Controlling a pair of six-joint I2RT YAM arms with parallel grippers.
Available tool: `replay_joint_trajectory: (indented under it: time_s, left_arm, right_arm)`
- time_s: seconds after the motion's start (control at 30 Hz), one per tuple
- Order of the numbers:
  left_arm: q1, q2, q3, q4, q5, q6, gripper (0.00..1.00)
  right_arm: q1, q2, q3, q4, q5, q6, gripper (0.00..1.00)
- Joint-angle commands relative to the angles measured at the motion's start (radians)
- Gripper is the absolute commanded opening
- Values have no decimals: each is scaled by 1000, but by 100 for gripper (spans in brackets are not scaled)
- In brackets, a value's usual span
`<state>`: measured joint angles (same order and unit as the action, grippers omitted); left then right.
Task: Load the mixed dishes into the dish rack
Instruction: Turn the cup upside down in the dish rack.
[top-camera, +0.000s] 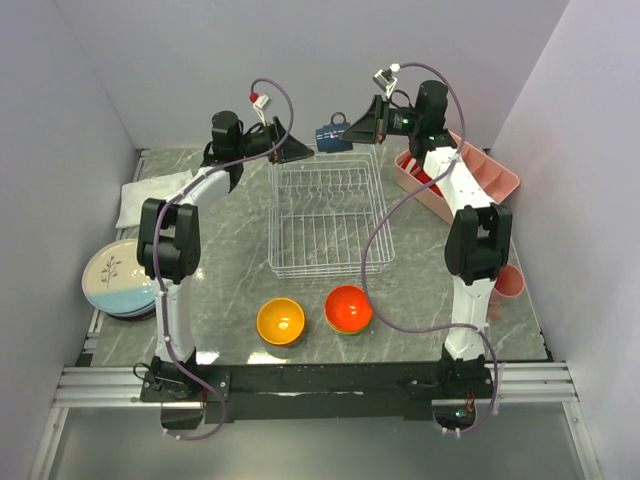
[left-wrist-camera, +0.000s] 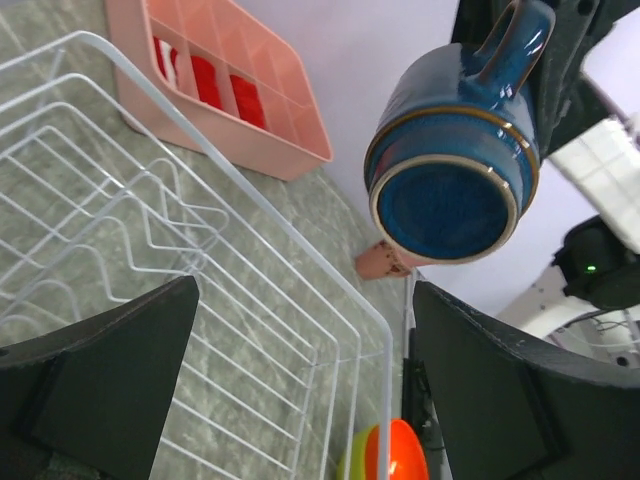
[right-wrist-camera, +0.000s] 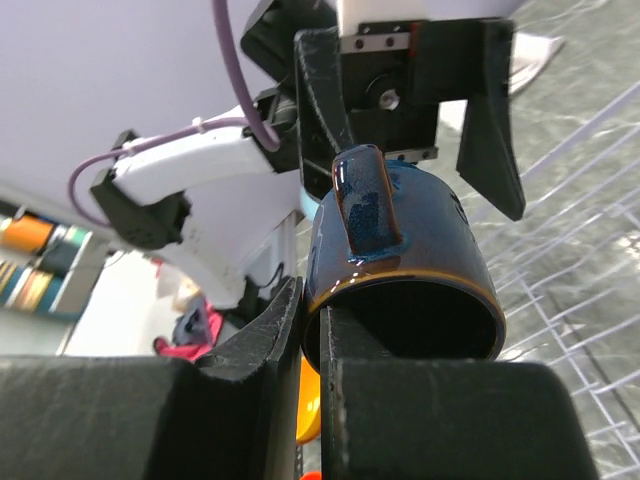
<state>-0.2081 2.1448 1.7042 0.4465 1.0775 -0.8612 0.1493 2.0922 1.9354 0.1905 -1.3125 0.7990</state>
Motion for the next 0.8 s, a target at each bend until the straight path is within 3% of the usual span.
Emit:
replay_joint_trajectory:
  time_s: [0.0, 0.33, 0.43, 0.53, 0.63, 0.77]
  left_arm:
    - [4, -5, 8, 139, 48, -97, 96]
    - [1, 21, 28, 179, 41, -115, 96]
    - [9, 20, 60, 115, -16, -41, 96]
    - [10, 46, 133, 90, 27, 57, 99]
    - [9, 69, 181, 80, 35, 117, 92]
    - [7, 90, 221, 8, 22, 212, 91]
  right_arm:
    - [-2, 14, 36, 175, -68, 112, 0]
    - [3, 91, 67, 133, -67, 100, 0]
    - [10, 91, 37, 156, -85, 103, 0]
    - [25, 88, 2, 188, -109, 123, 0]
    - [42, 91, -10, 202, -123, 132, 0]
    - [62, 95, -18, 208, -143, 143, 0]
